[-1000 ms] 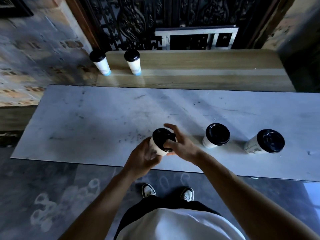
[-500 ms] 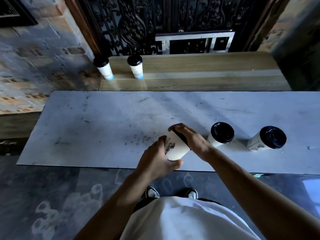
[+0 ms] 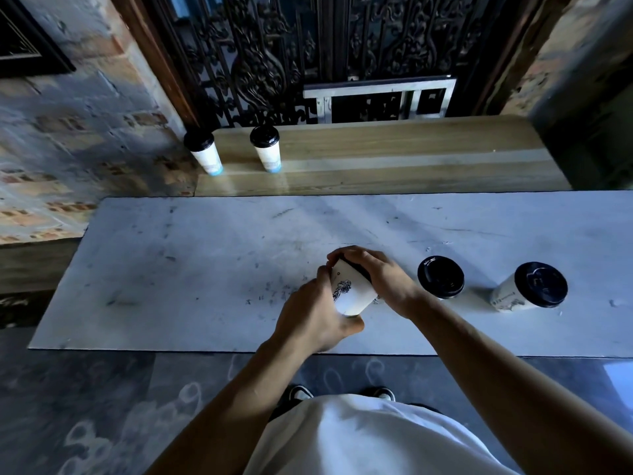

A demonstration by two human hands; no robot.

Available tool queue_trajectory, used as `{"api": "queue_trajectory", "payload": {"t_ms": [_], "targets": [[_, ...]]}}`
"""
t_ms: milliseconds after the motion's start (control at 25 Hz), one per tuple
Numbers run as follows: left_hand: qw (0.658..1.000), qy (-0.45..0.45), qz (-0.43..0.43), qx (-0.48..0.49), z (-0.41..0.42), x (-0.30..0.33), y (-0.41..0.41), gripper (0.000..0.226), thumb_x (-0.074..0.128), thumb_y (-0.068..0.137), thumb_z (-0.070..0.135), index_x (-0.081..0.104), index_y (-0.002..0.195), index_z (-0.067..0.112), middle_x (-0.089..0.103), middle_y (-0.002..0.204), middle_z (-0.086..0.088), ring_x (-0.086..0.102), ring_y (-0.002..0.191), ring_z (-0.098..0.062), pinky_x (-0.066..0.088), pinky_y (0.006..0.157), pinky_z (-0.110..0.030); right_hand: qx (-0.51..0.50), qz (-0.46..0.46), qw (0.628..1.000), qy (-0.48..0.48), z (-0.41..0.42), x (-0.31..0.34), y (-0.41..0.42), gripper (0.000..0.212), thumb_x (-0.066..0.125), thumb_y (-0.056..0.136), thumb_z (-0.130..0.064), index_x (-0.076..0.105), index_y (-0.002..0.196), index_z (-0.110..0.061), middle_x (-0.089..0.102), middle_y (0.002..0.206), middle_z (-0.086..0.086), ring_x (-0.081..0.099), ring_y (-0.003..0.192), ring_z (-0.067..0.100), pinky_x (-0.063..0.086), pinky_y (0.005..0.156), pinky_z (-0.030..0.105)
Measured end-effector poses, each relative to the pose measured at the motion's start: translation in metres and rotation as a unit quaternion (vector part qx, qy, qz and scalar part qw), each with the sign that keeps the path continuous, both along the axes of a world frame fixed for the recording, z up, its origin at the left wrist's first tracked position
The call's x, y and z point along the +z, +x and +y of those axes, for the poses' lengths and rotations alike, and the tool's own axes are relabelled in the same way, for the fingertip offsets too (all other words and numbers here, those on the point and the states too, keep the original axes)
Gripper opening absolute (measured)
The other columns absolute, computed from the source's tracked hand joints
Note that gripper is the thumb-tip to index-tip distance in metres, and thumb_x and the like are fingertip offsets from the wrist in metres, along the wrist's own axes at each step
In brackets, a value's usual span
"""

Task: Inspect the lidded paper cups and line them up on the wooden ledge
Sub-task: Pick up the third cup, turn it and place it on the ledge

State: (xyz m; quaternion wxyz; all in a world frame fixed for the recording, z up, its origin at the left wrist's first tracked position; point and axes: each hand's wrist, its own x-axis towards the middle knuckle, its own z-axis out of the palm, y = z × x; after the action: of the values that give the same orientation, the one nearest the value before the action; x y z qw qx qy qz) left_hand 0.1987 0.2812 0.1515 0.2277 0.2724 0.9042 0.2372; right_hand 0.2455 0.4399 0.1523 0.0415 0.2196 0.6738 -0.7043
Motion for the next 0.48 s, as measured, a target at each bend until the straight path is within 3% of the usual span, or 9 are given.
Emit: {"api": "queue_trajectory", "payload": {"t_ms": [160,280,360,440,480], "targets": [[0.998,0.015,-0.055,0.013,0.001,-0.002,-0.004,0.069,0.067,0.061,0.061,0.041,0.116,0.029,0.068,0.1,0.007,0.067,0.089,-0.022,0.057,0.072,-0.035,0.007,-0.039,0.999,-0.019,0.005,-0.002,-0.007,0.04,0.044,0.104,-0.046,0.075,0.117,-0.024,0.076,0.118,-0.001,0.071,0.096,0.014,0.053,0.067,0.022],[0.987,0.049,-0.142,0.056,0.0,-0.003,-0.012,0.075,0.06,0.062,0.08,0.048,0.111,0.025,0.069,0.102,0.003,0.068,0.091,-0.019,0.054,0.073,-0.035,-0.125,-0.023,0.973,-0.194,0.003,-0.014,-0.008,0.05,0.043,0.102,-0.052,0.068,0.128,-0.017,0.072,0.126,0.007,0.069,0.113,0.025,0.053,0.095,0.041],[0.969,0.1,-0.193,0.115,0.001,-0.004,-0.017,0.074,0.05,0.073,0.081,0.056,0.112,0.019,0.071,0.107,-0.008,0.068,0.094,-0.021,0.051,0.076,-0.037,-0.188,0.009,0.943,-0.276,0.001,-0.021,-0.005,0.049,0.05,0.096,-0.048,0.067,0.131,-0.018,0.068,0.121,0.008,0.068,0.102,0.027,0.053,0.09,0.041],[0.923,0.155,-0.281,0.213,0.004,-0.004,-0.019,0.061,0.043,0.089,0.067,0.063,0.113,0.014,0.073,0.109,-0.014,0.069,0.095,-0.024,0.052,0.081,-0.039,-0.177,0.016,0.939,-0.295,-0.004,-0.029,0.0,0.052,0.059,0.082,-0.045,0.067,0.129,-0.027,0.067,0.108,0.007,0.068,0.085,0.026,0.054,0.078,0.037],[0.877,0.19,-0.346,0.274,0.006,-0.003,-0.019,0.051,0.044,0.095,0.057,0.066,0.109,0.013,0.073,0.104,-0.014,0.07,0.093,-0.025,0.052,0.083,-0.039,-0.162,0.01,0.94,-0.301,-0.007,-0.035,0.002,0.055,0.061,0.077,-0.043,0.066,0.13,-0.031,0.067,0.106,0.008,0.068,0.082,0.026,0.055,0.076,0.038]]}}
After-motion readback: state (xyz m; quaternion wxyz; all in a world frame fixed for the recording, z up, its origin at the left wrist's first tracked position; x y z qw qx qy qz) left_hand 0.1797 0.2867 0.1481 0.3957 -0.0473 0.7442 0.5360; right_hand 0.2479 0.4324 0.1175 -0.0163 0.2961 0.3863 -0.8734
